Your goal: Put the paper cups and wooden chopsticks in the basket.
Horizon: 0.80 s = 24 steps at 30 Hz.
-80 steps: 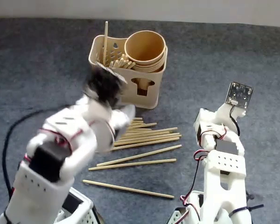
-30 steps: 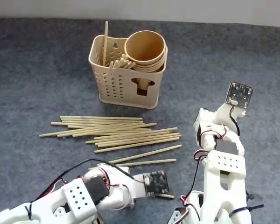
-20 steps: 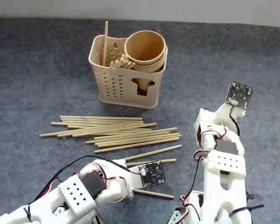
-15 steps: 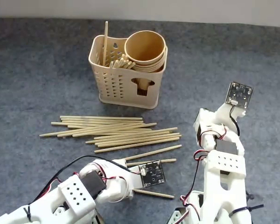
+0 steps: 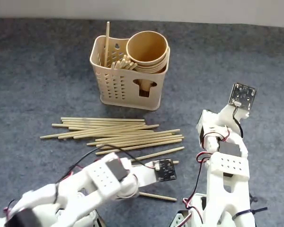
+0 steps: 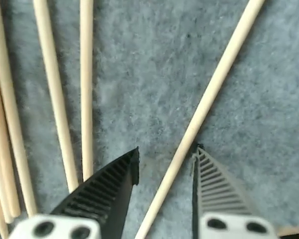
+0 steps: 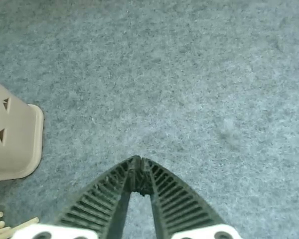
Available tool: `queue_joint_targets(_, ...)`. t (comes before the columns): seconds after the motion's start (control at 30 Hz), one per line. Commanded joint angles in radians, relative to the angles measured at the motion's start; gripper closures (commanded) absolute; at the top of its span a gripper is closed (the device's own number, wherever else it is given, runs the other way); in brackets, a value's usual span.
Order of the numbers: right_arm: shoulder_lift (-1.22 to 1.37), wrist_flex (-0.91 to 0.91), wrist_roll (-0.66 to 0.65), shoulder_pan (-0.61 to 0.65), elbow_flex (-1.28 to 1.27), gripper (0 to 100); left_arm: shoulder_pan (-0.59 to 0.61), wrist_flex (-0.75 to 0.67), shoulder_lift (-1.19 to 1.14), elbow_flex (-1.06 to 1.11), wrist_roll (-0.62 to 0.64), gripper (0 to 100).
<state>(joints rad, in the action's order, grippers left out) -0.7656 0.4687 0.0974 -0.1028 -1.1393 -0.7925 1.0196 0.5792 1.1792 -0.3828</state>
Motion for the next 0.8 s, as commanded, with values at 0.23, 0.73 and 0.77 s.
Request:
queue_joint_targets(0.23, -0.024, -0.027, -0.015, -0.007, 0.008, 98.8, 0.016, -0.006, -0.185, -0.142, -0.002, 100)
queue_joint_targets(0.73, -0.024, -0.027, -0.015, -0.007, 0.008, 98.8, 0.114, 0.141, 0.082, -0.153, -0.006, 99)
queue_joint_targets(0.77, -0.024, -0.027, -0.015, -0.007, 0.008, 98.8, 0.143, 0.152, 0.122, -0.153, -0.006, 99)
